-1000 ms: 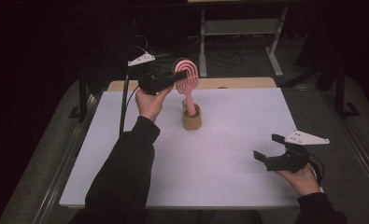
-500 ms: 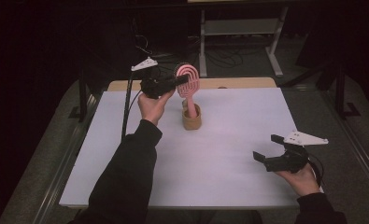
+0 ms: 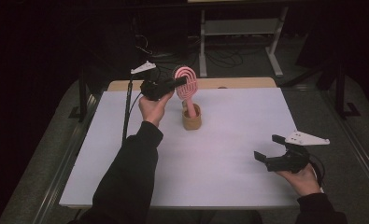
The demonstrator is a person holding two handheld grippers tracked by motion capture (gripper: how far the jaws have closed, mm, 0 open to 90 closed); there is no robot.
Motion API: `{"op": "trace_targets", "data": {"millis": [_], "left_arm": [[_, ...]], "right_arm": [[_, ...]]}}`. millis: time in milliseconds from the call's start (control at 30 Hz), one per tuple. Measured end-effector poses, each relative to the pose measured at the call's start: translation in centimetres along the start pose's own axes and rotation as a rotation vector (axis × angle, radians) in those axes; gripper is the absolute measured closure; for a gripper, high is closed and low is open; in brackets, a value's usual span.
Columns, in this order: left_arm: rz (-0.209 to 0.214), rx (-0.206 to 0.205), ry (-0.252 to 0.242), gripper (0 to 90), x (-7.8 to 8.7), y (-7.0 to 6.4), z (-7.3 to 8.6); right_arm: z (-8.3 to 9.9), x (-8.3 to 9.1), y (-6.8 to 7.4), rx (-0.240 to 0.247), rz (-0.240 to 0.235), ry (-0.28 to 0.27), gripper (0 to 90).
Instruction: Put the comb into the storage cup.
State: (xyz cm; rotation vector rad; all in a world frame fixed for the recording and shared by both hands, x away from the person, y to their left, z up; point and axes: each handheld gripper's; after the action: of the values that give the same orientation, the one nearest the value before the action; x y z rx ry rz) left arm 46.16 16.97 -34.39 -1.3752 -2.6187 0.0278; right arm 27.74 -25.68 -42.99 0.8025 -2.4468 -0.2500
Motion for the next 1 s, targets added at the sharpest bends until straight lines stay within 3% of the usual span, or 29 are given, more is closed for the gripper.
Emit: {"op": "trace_targets", "data": {"millis": [400, 533, 700, 1000], "left_arm": [[-0.007, 0.022, -0.009, 64.2, -0.3, 0.1, 0.9], [-0.005, 0.049, -0.017, 64.1, -0.6, 0.2, 1.3], [-0.033, 0.033, -0.005, 64.1, -0.9, 0.0, 1.4], [-0.035, 0.018, 0.002, 63.6, -1.1, -0.2, 1.6]], "right_arm": [[0.0, 0.1, -0.1, 0.001, 0.01, -0.008, 0.0], [0.0, 0.1, -0.1, 0.004, 0.021, -0.009, 0.0], [0.0, 0.1, -0.1, 0.005, 0.022, -0.011, 0.0], [0.0, 0.1, -0.1, 0.008, 0.03, -0.008, 0.0]]}}
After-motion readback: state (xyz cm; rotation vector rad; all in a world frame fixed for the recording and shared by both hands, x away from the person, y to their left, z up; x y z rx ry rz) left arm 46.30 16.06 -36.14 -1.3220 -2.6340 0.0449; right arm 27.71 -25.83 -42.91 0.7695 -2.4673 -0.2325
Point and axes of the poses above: each handheld gripper's, and its own axes: x roughly backward along the jaws, z roughly out of its underside, y roughly to its left, and after that the axes turned 15 degrees about -x, right-handed
